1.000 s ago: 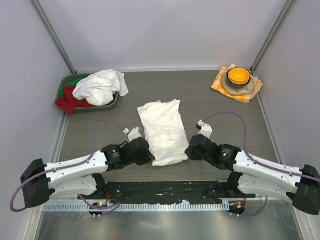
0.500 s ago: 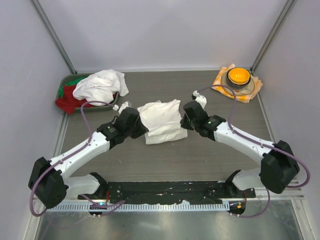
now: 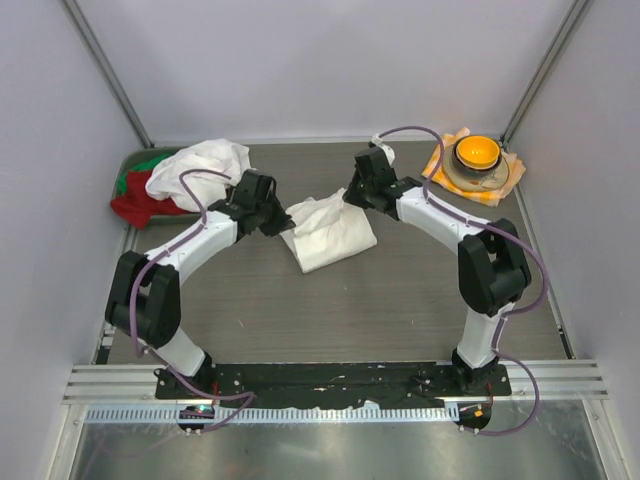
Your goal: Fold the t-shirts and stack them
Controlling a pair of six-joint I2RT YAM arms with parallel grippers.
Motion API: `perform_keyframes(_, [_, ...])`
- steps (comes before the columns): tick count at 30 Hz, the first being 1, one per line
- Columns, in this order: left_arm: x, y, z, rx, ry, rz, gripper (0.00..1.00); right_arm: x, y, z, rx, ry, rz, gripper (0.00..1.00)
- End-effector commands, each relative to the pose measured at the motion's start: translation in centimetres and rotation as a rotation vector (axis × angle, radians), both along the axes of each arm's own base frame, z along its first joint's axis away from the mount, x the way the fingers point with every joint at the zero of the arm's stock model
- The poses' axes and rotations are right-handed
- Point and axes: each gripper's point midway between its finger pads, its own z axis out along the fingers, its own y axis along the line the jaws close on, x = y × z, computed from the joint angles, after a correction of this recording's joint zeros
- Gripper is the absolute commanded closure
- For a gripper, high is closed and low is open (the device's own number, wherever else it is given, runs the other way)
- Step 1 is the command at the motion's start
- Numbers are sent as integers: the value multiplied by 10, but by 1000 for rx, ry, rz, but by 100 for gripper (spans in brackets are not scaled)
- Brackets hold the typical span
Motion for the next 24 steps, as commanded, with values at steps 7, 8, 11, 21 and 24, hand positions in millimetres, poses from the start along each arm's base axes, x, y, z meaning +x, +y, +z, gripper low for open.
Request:
perform_keyframes(7, [50,10,14,-57,-56,20,100,60,25,30,69,-77,35,99])
perform_keyframes(8, [53,15,13,-59,-55,33,100,65,29,28,70,-76,40,99])
perform_keyframes(11, [57,25,15,-65,-63,57,100,72,37,24,86,-70,52,99])
perform_keyframes(21, [62,55,18,-48,-78,134,100,98,74,24,168,-88,151,99])
perform_keyframes(24, [73,74,6,-28,-57,213,100,119,89,37,221,-182,172,96])
